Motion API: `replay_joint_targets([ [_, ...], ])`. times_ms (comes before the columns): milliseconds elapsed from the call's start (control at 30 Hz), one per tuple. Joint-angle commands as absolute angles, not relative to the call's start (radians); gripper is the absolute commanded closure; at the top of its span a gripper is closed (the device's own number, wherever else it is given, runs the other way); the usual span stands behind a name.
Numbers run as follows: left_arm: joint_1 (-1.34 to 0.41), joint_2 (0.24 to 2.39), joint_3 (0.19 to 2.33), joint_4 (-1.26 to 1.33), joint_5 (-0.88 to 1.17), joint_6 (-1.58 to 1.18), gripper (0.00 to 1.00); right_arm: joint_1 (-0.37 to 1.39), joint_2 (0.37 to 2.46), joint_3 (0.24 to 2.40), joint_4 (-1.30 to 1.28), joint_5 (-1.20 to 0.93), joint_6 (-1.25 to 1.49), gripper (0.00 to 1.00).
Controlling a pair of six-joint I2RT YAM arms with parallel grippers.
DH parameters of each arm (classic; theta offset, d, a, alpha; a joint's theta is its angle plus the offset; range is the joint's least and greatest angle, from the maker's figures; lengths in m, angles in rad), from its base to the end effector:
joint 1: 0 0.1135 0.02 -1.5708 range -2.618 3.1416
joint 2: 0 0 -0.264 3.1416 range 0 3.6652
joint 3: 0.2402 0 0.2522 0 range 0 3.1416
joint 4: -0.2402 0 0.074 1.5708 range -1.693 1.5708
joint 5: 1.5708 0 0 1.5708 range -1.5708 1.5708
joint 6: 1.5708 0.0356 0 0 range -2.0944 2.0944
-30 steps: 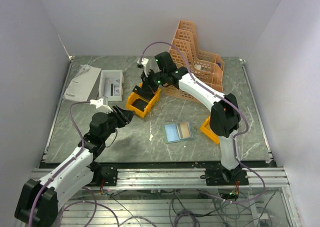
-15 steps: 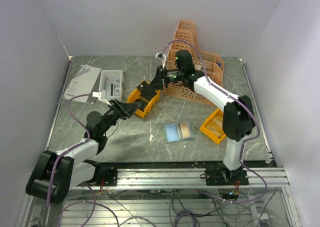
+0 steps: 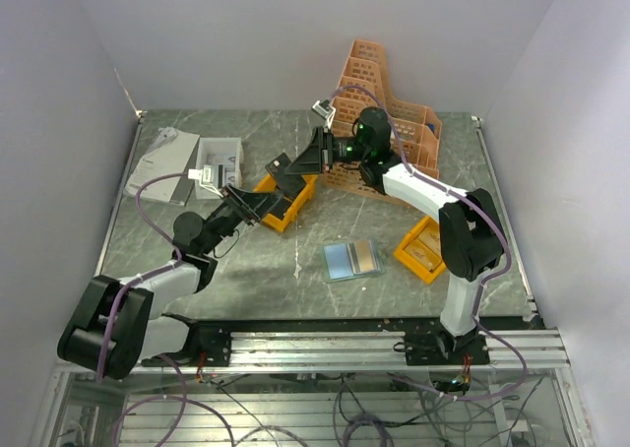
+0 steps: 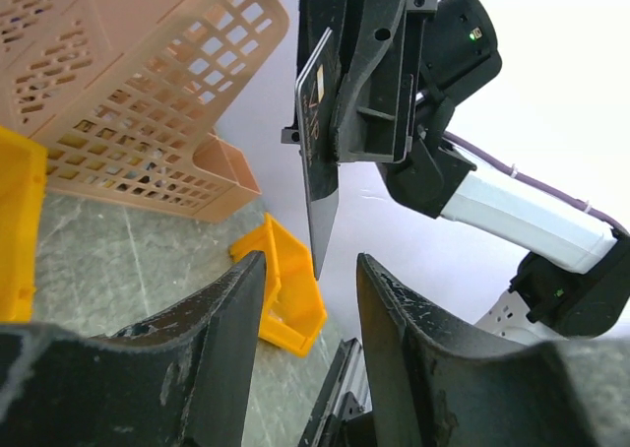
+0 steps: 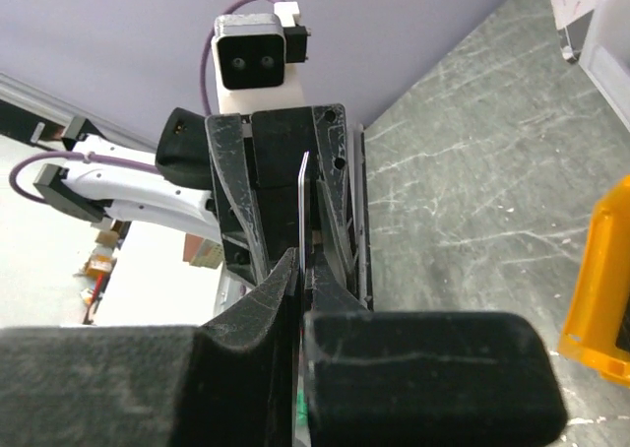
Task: Put the credit cards into the card holder
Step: Pick up the credit card from the storage box, then place the credit card in the storage box.
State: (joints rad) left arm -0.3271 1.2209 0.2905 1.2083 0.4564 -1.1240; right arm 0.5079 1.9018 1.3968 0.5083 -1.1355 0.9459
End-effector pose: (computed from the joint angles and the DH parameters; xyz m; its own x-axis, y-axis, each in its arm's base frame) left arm 0.2089 -0.0874 0.2300 -0.5098 -0.6819 -0.5245 0.5323 0.2290 -0.8150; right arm 0.3672 0.2413 0.2975 -0.8072 -0.0579 -0.5874 -0.5858 -0.0437 0.8093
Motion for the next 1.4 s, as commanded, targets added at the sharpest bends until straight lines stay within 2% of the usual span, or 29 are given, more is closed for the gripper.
replay_joint_targets([
  [0,-0.365,1.249,0.346,1.307,0.442,-1.13,0.49,0.513,1.873,1.38,0.626,-1.156,1.04,1.0],
  [100,-0.386,1.278,0.362,1.333,0.435,-1.133,0.52,0.518,1.874,1.376,0.634,-1.16,1.046,1.0],
  [167,-0.395,1.306,0.373,1.376,0.443,-1.149,0.59,0.518,1.875,1.371,0.637,-1.16,1.046,1.0],
  [333,-0.398,1.364,0.382,1.454,0.448,-1.186,0.67,0.523,1.875,1.362,0.663,-1.171,1.067,1.0],
  [400,-0.399,1.381,0.383,1.485,0.449,-1.192,0.76,0.527,1.873,1.364,0.659,-1.175,1.058,1.0],
  [467,-0.399,1.397,0.386,1.513,0.458,-1.197,0.91,0.528,1.874,1.357,0.672,-1.182,1.065,1.0],
  [500,-0.399,1.407,0.389,1.531,0.466,-1.199,0.93,0.528,1.874,1.353,0.683,-1.186,1.073,0.98],
  [633,-0.399,1.421,0.394,1.562,0.501,-1.192,0.93,0.529,1.875,1.353,0.694,-1.201,1.084,0.79],
  [767,-0.399,1.428,0.402,1.554,0.541,-1.183,0.93,0.54,1.882,1.364,0.699,-1.222,1.088,0.71],
  [933,-0.399,1.45,0.4,1.574,0.549,-1.187,0.93,0.559,1.886,1.376,0.672,-1.231,1.071,0.73],
  [1067,-0.399,1.475,0.398,1.612,0.552,-1.206,0.93,0.56,1.895,1.387,0.671,-1.237,1.077,0.83],
  [1367,-0.399,1.491,0.394,1.608,0.56,-1.204,0.93,0.571,1.917,1.408,0.679,-1.252,1.088,0.87],
])
